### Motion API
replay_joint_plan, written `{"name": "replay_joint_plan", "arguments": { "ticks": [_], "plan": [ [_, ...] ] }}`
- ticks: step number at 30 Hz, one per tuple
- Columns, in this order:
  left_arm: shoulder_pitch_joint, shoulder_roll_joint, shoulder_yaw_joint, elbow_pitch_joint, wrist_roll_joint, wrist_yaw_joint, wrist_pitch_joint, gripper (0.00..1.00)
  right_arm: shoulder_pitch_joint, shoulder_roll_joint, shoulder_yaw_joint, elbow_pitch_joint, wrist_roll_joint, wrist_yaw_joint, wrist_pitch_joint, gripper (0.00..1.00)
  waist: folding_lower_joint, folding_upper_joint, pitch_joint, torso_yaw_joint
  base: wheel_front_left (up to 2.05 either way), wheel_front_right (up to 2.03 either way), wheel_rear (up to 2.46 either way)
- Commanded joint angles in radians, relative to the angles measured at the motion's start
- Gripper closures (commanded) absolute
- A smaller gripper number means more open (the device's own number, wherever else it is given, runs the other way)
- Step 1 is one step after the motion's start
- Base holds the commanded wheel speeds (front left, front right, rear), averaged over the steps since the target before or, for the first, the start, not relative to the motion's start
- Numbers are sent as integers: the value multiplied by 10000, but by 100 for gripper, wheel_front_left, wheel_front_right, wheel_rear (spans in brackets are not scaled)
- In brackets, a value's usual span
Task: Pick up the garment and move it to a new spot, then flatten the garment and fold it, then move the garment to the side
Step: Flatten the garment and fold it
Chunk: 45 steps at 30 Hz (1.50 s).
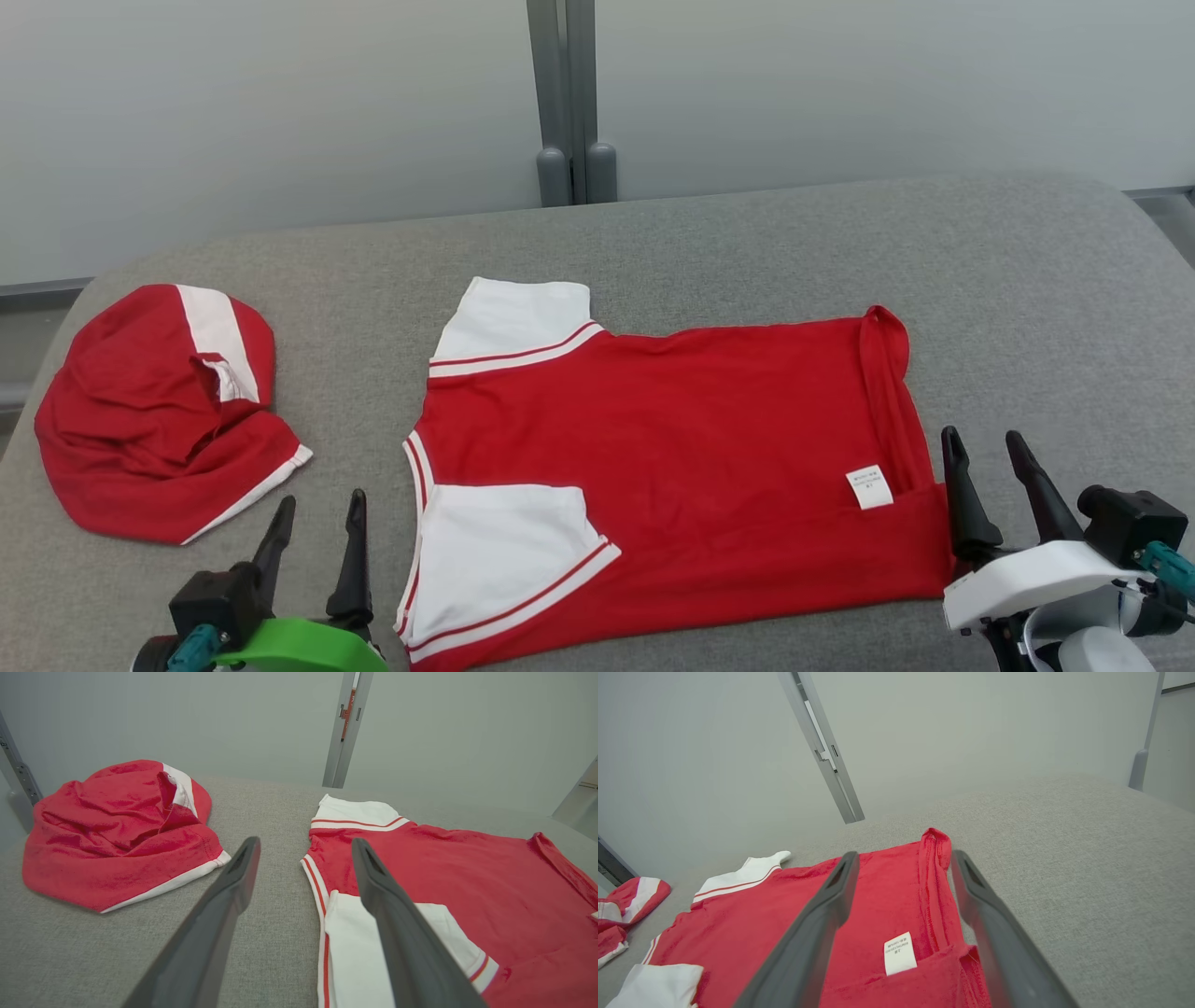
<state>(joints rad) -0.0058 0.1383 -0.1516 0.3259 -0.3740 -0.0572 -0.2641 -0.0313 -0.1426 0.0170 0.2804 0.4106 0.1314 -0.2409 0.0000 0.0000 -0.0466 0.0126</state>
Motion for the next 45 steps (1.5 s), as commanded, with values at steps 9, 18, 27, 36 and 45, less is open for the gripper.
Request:
{"name": "replay_joint_plan", "arguments": {
  "ticks": [9, 18, 27, 36, 45],
  "plan": [
    [-242, 310, 621, -749, 488, 139, 1, 0, 253, 129, -9, -1038, -1061, -15, -193, 0, 0, 0, -130, 27, 0, 0, 0],
    [113, 523, 810, -923, 614, 15, 1, 0, 736, 207, 212, -1509, -1405, -15, -234, 0, 0, 0, -208, 43, 0, 0, 0],
    [252, 391, 886, -803, 667, -202, 1, 0, 908, 267, 270, -1513, -1436, -15, -219, 0, 0, 0, -270, 135, 0, 0, 0],
    [286, 317, 941, -711, 782, -280, 1, 0, 950, 277, 305, -1420, -1438, -15, -173, 0, 0, 0, -290, 116, 0, 0, 0],
    [296, 237, 989, -617, 858, -312, 1, 0, 924, 265, 299, -1340, -1436, -15, -166, 0, 0, 0, -314, 125, 0, 0, 0]
  ]
}}
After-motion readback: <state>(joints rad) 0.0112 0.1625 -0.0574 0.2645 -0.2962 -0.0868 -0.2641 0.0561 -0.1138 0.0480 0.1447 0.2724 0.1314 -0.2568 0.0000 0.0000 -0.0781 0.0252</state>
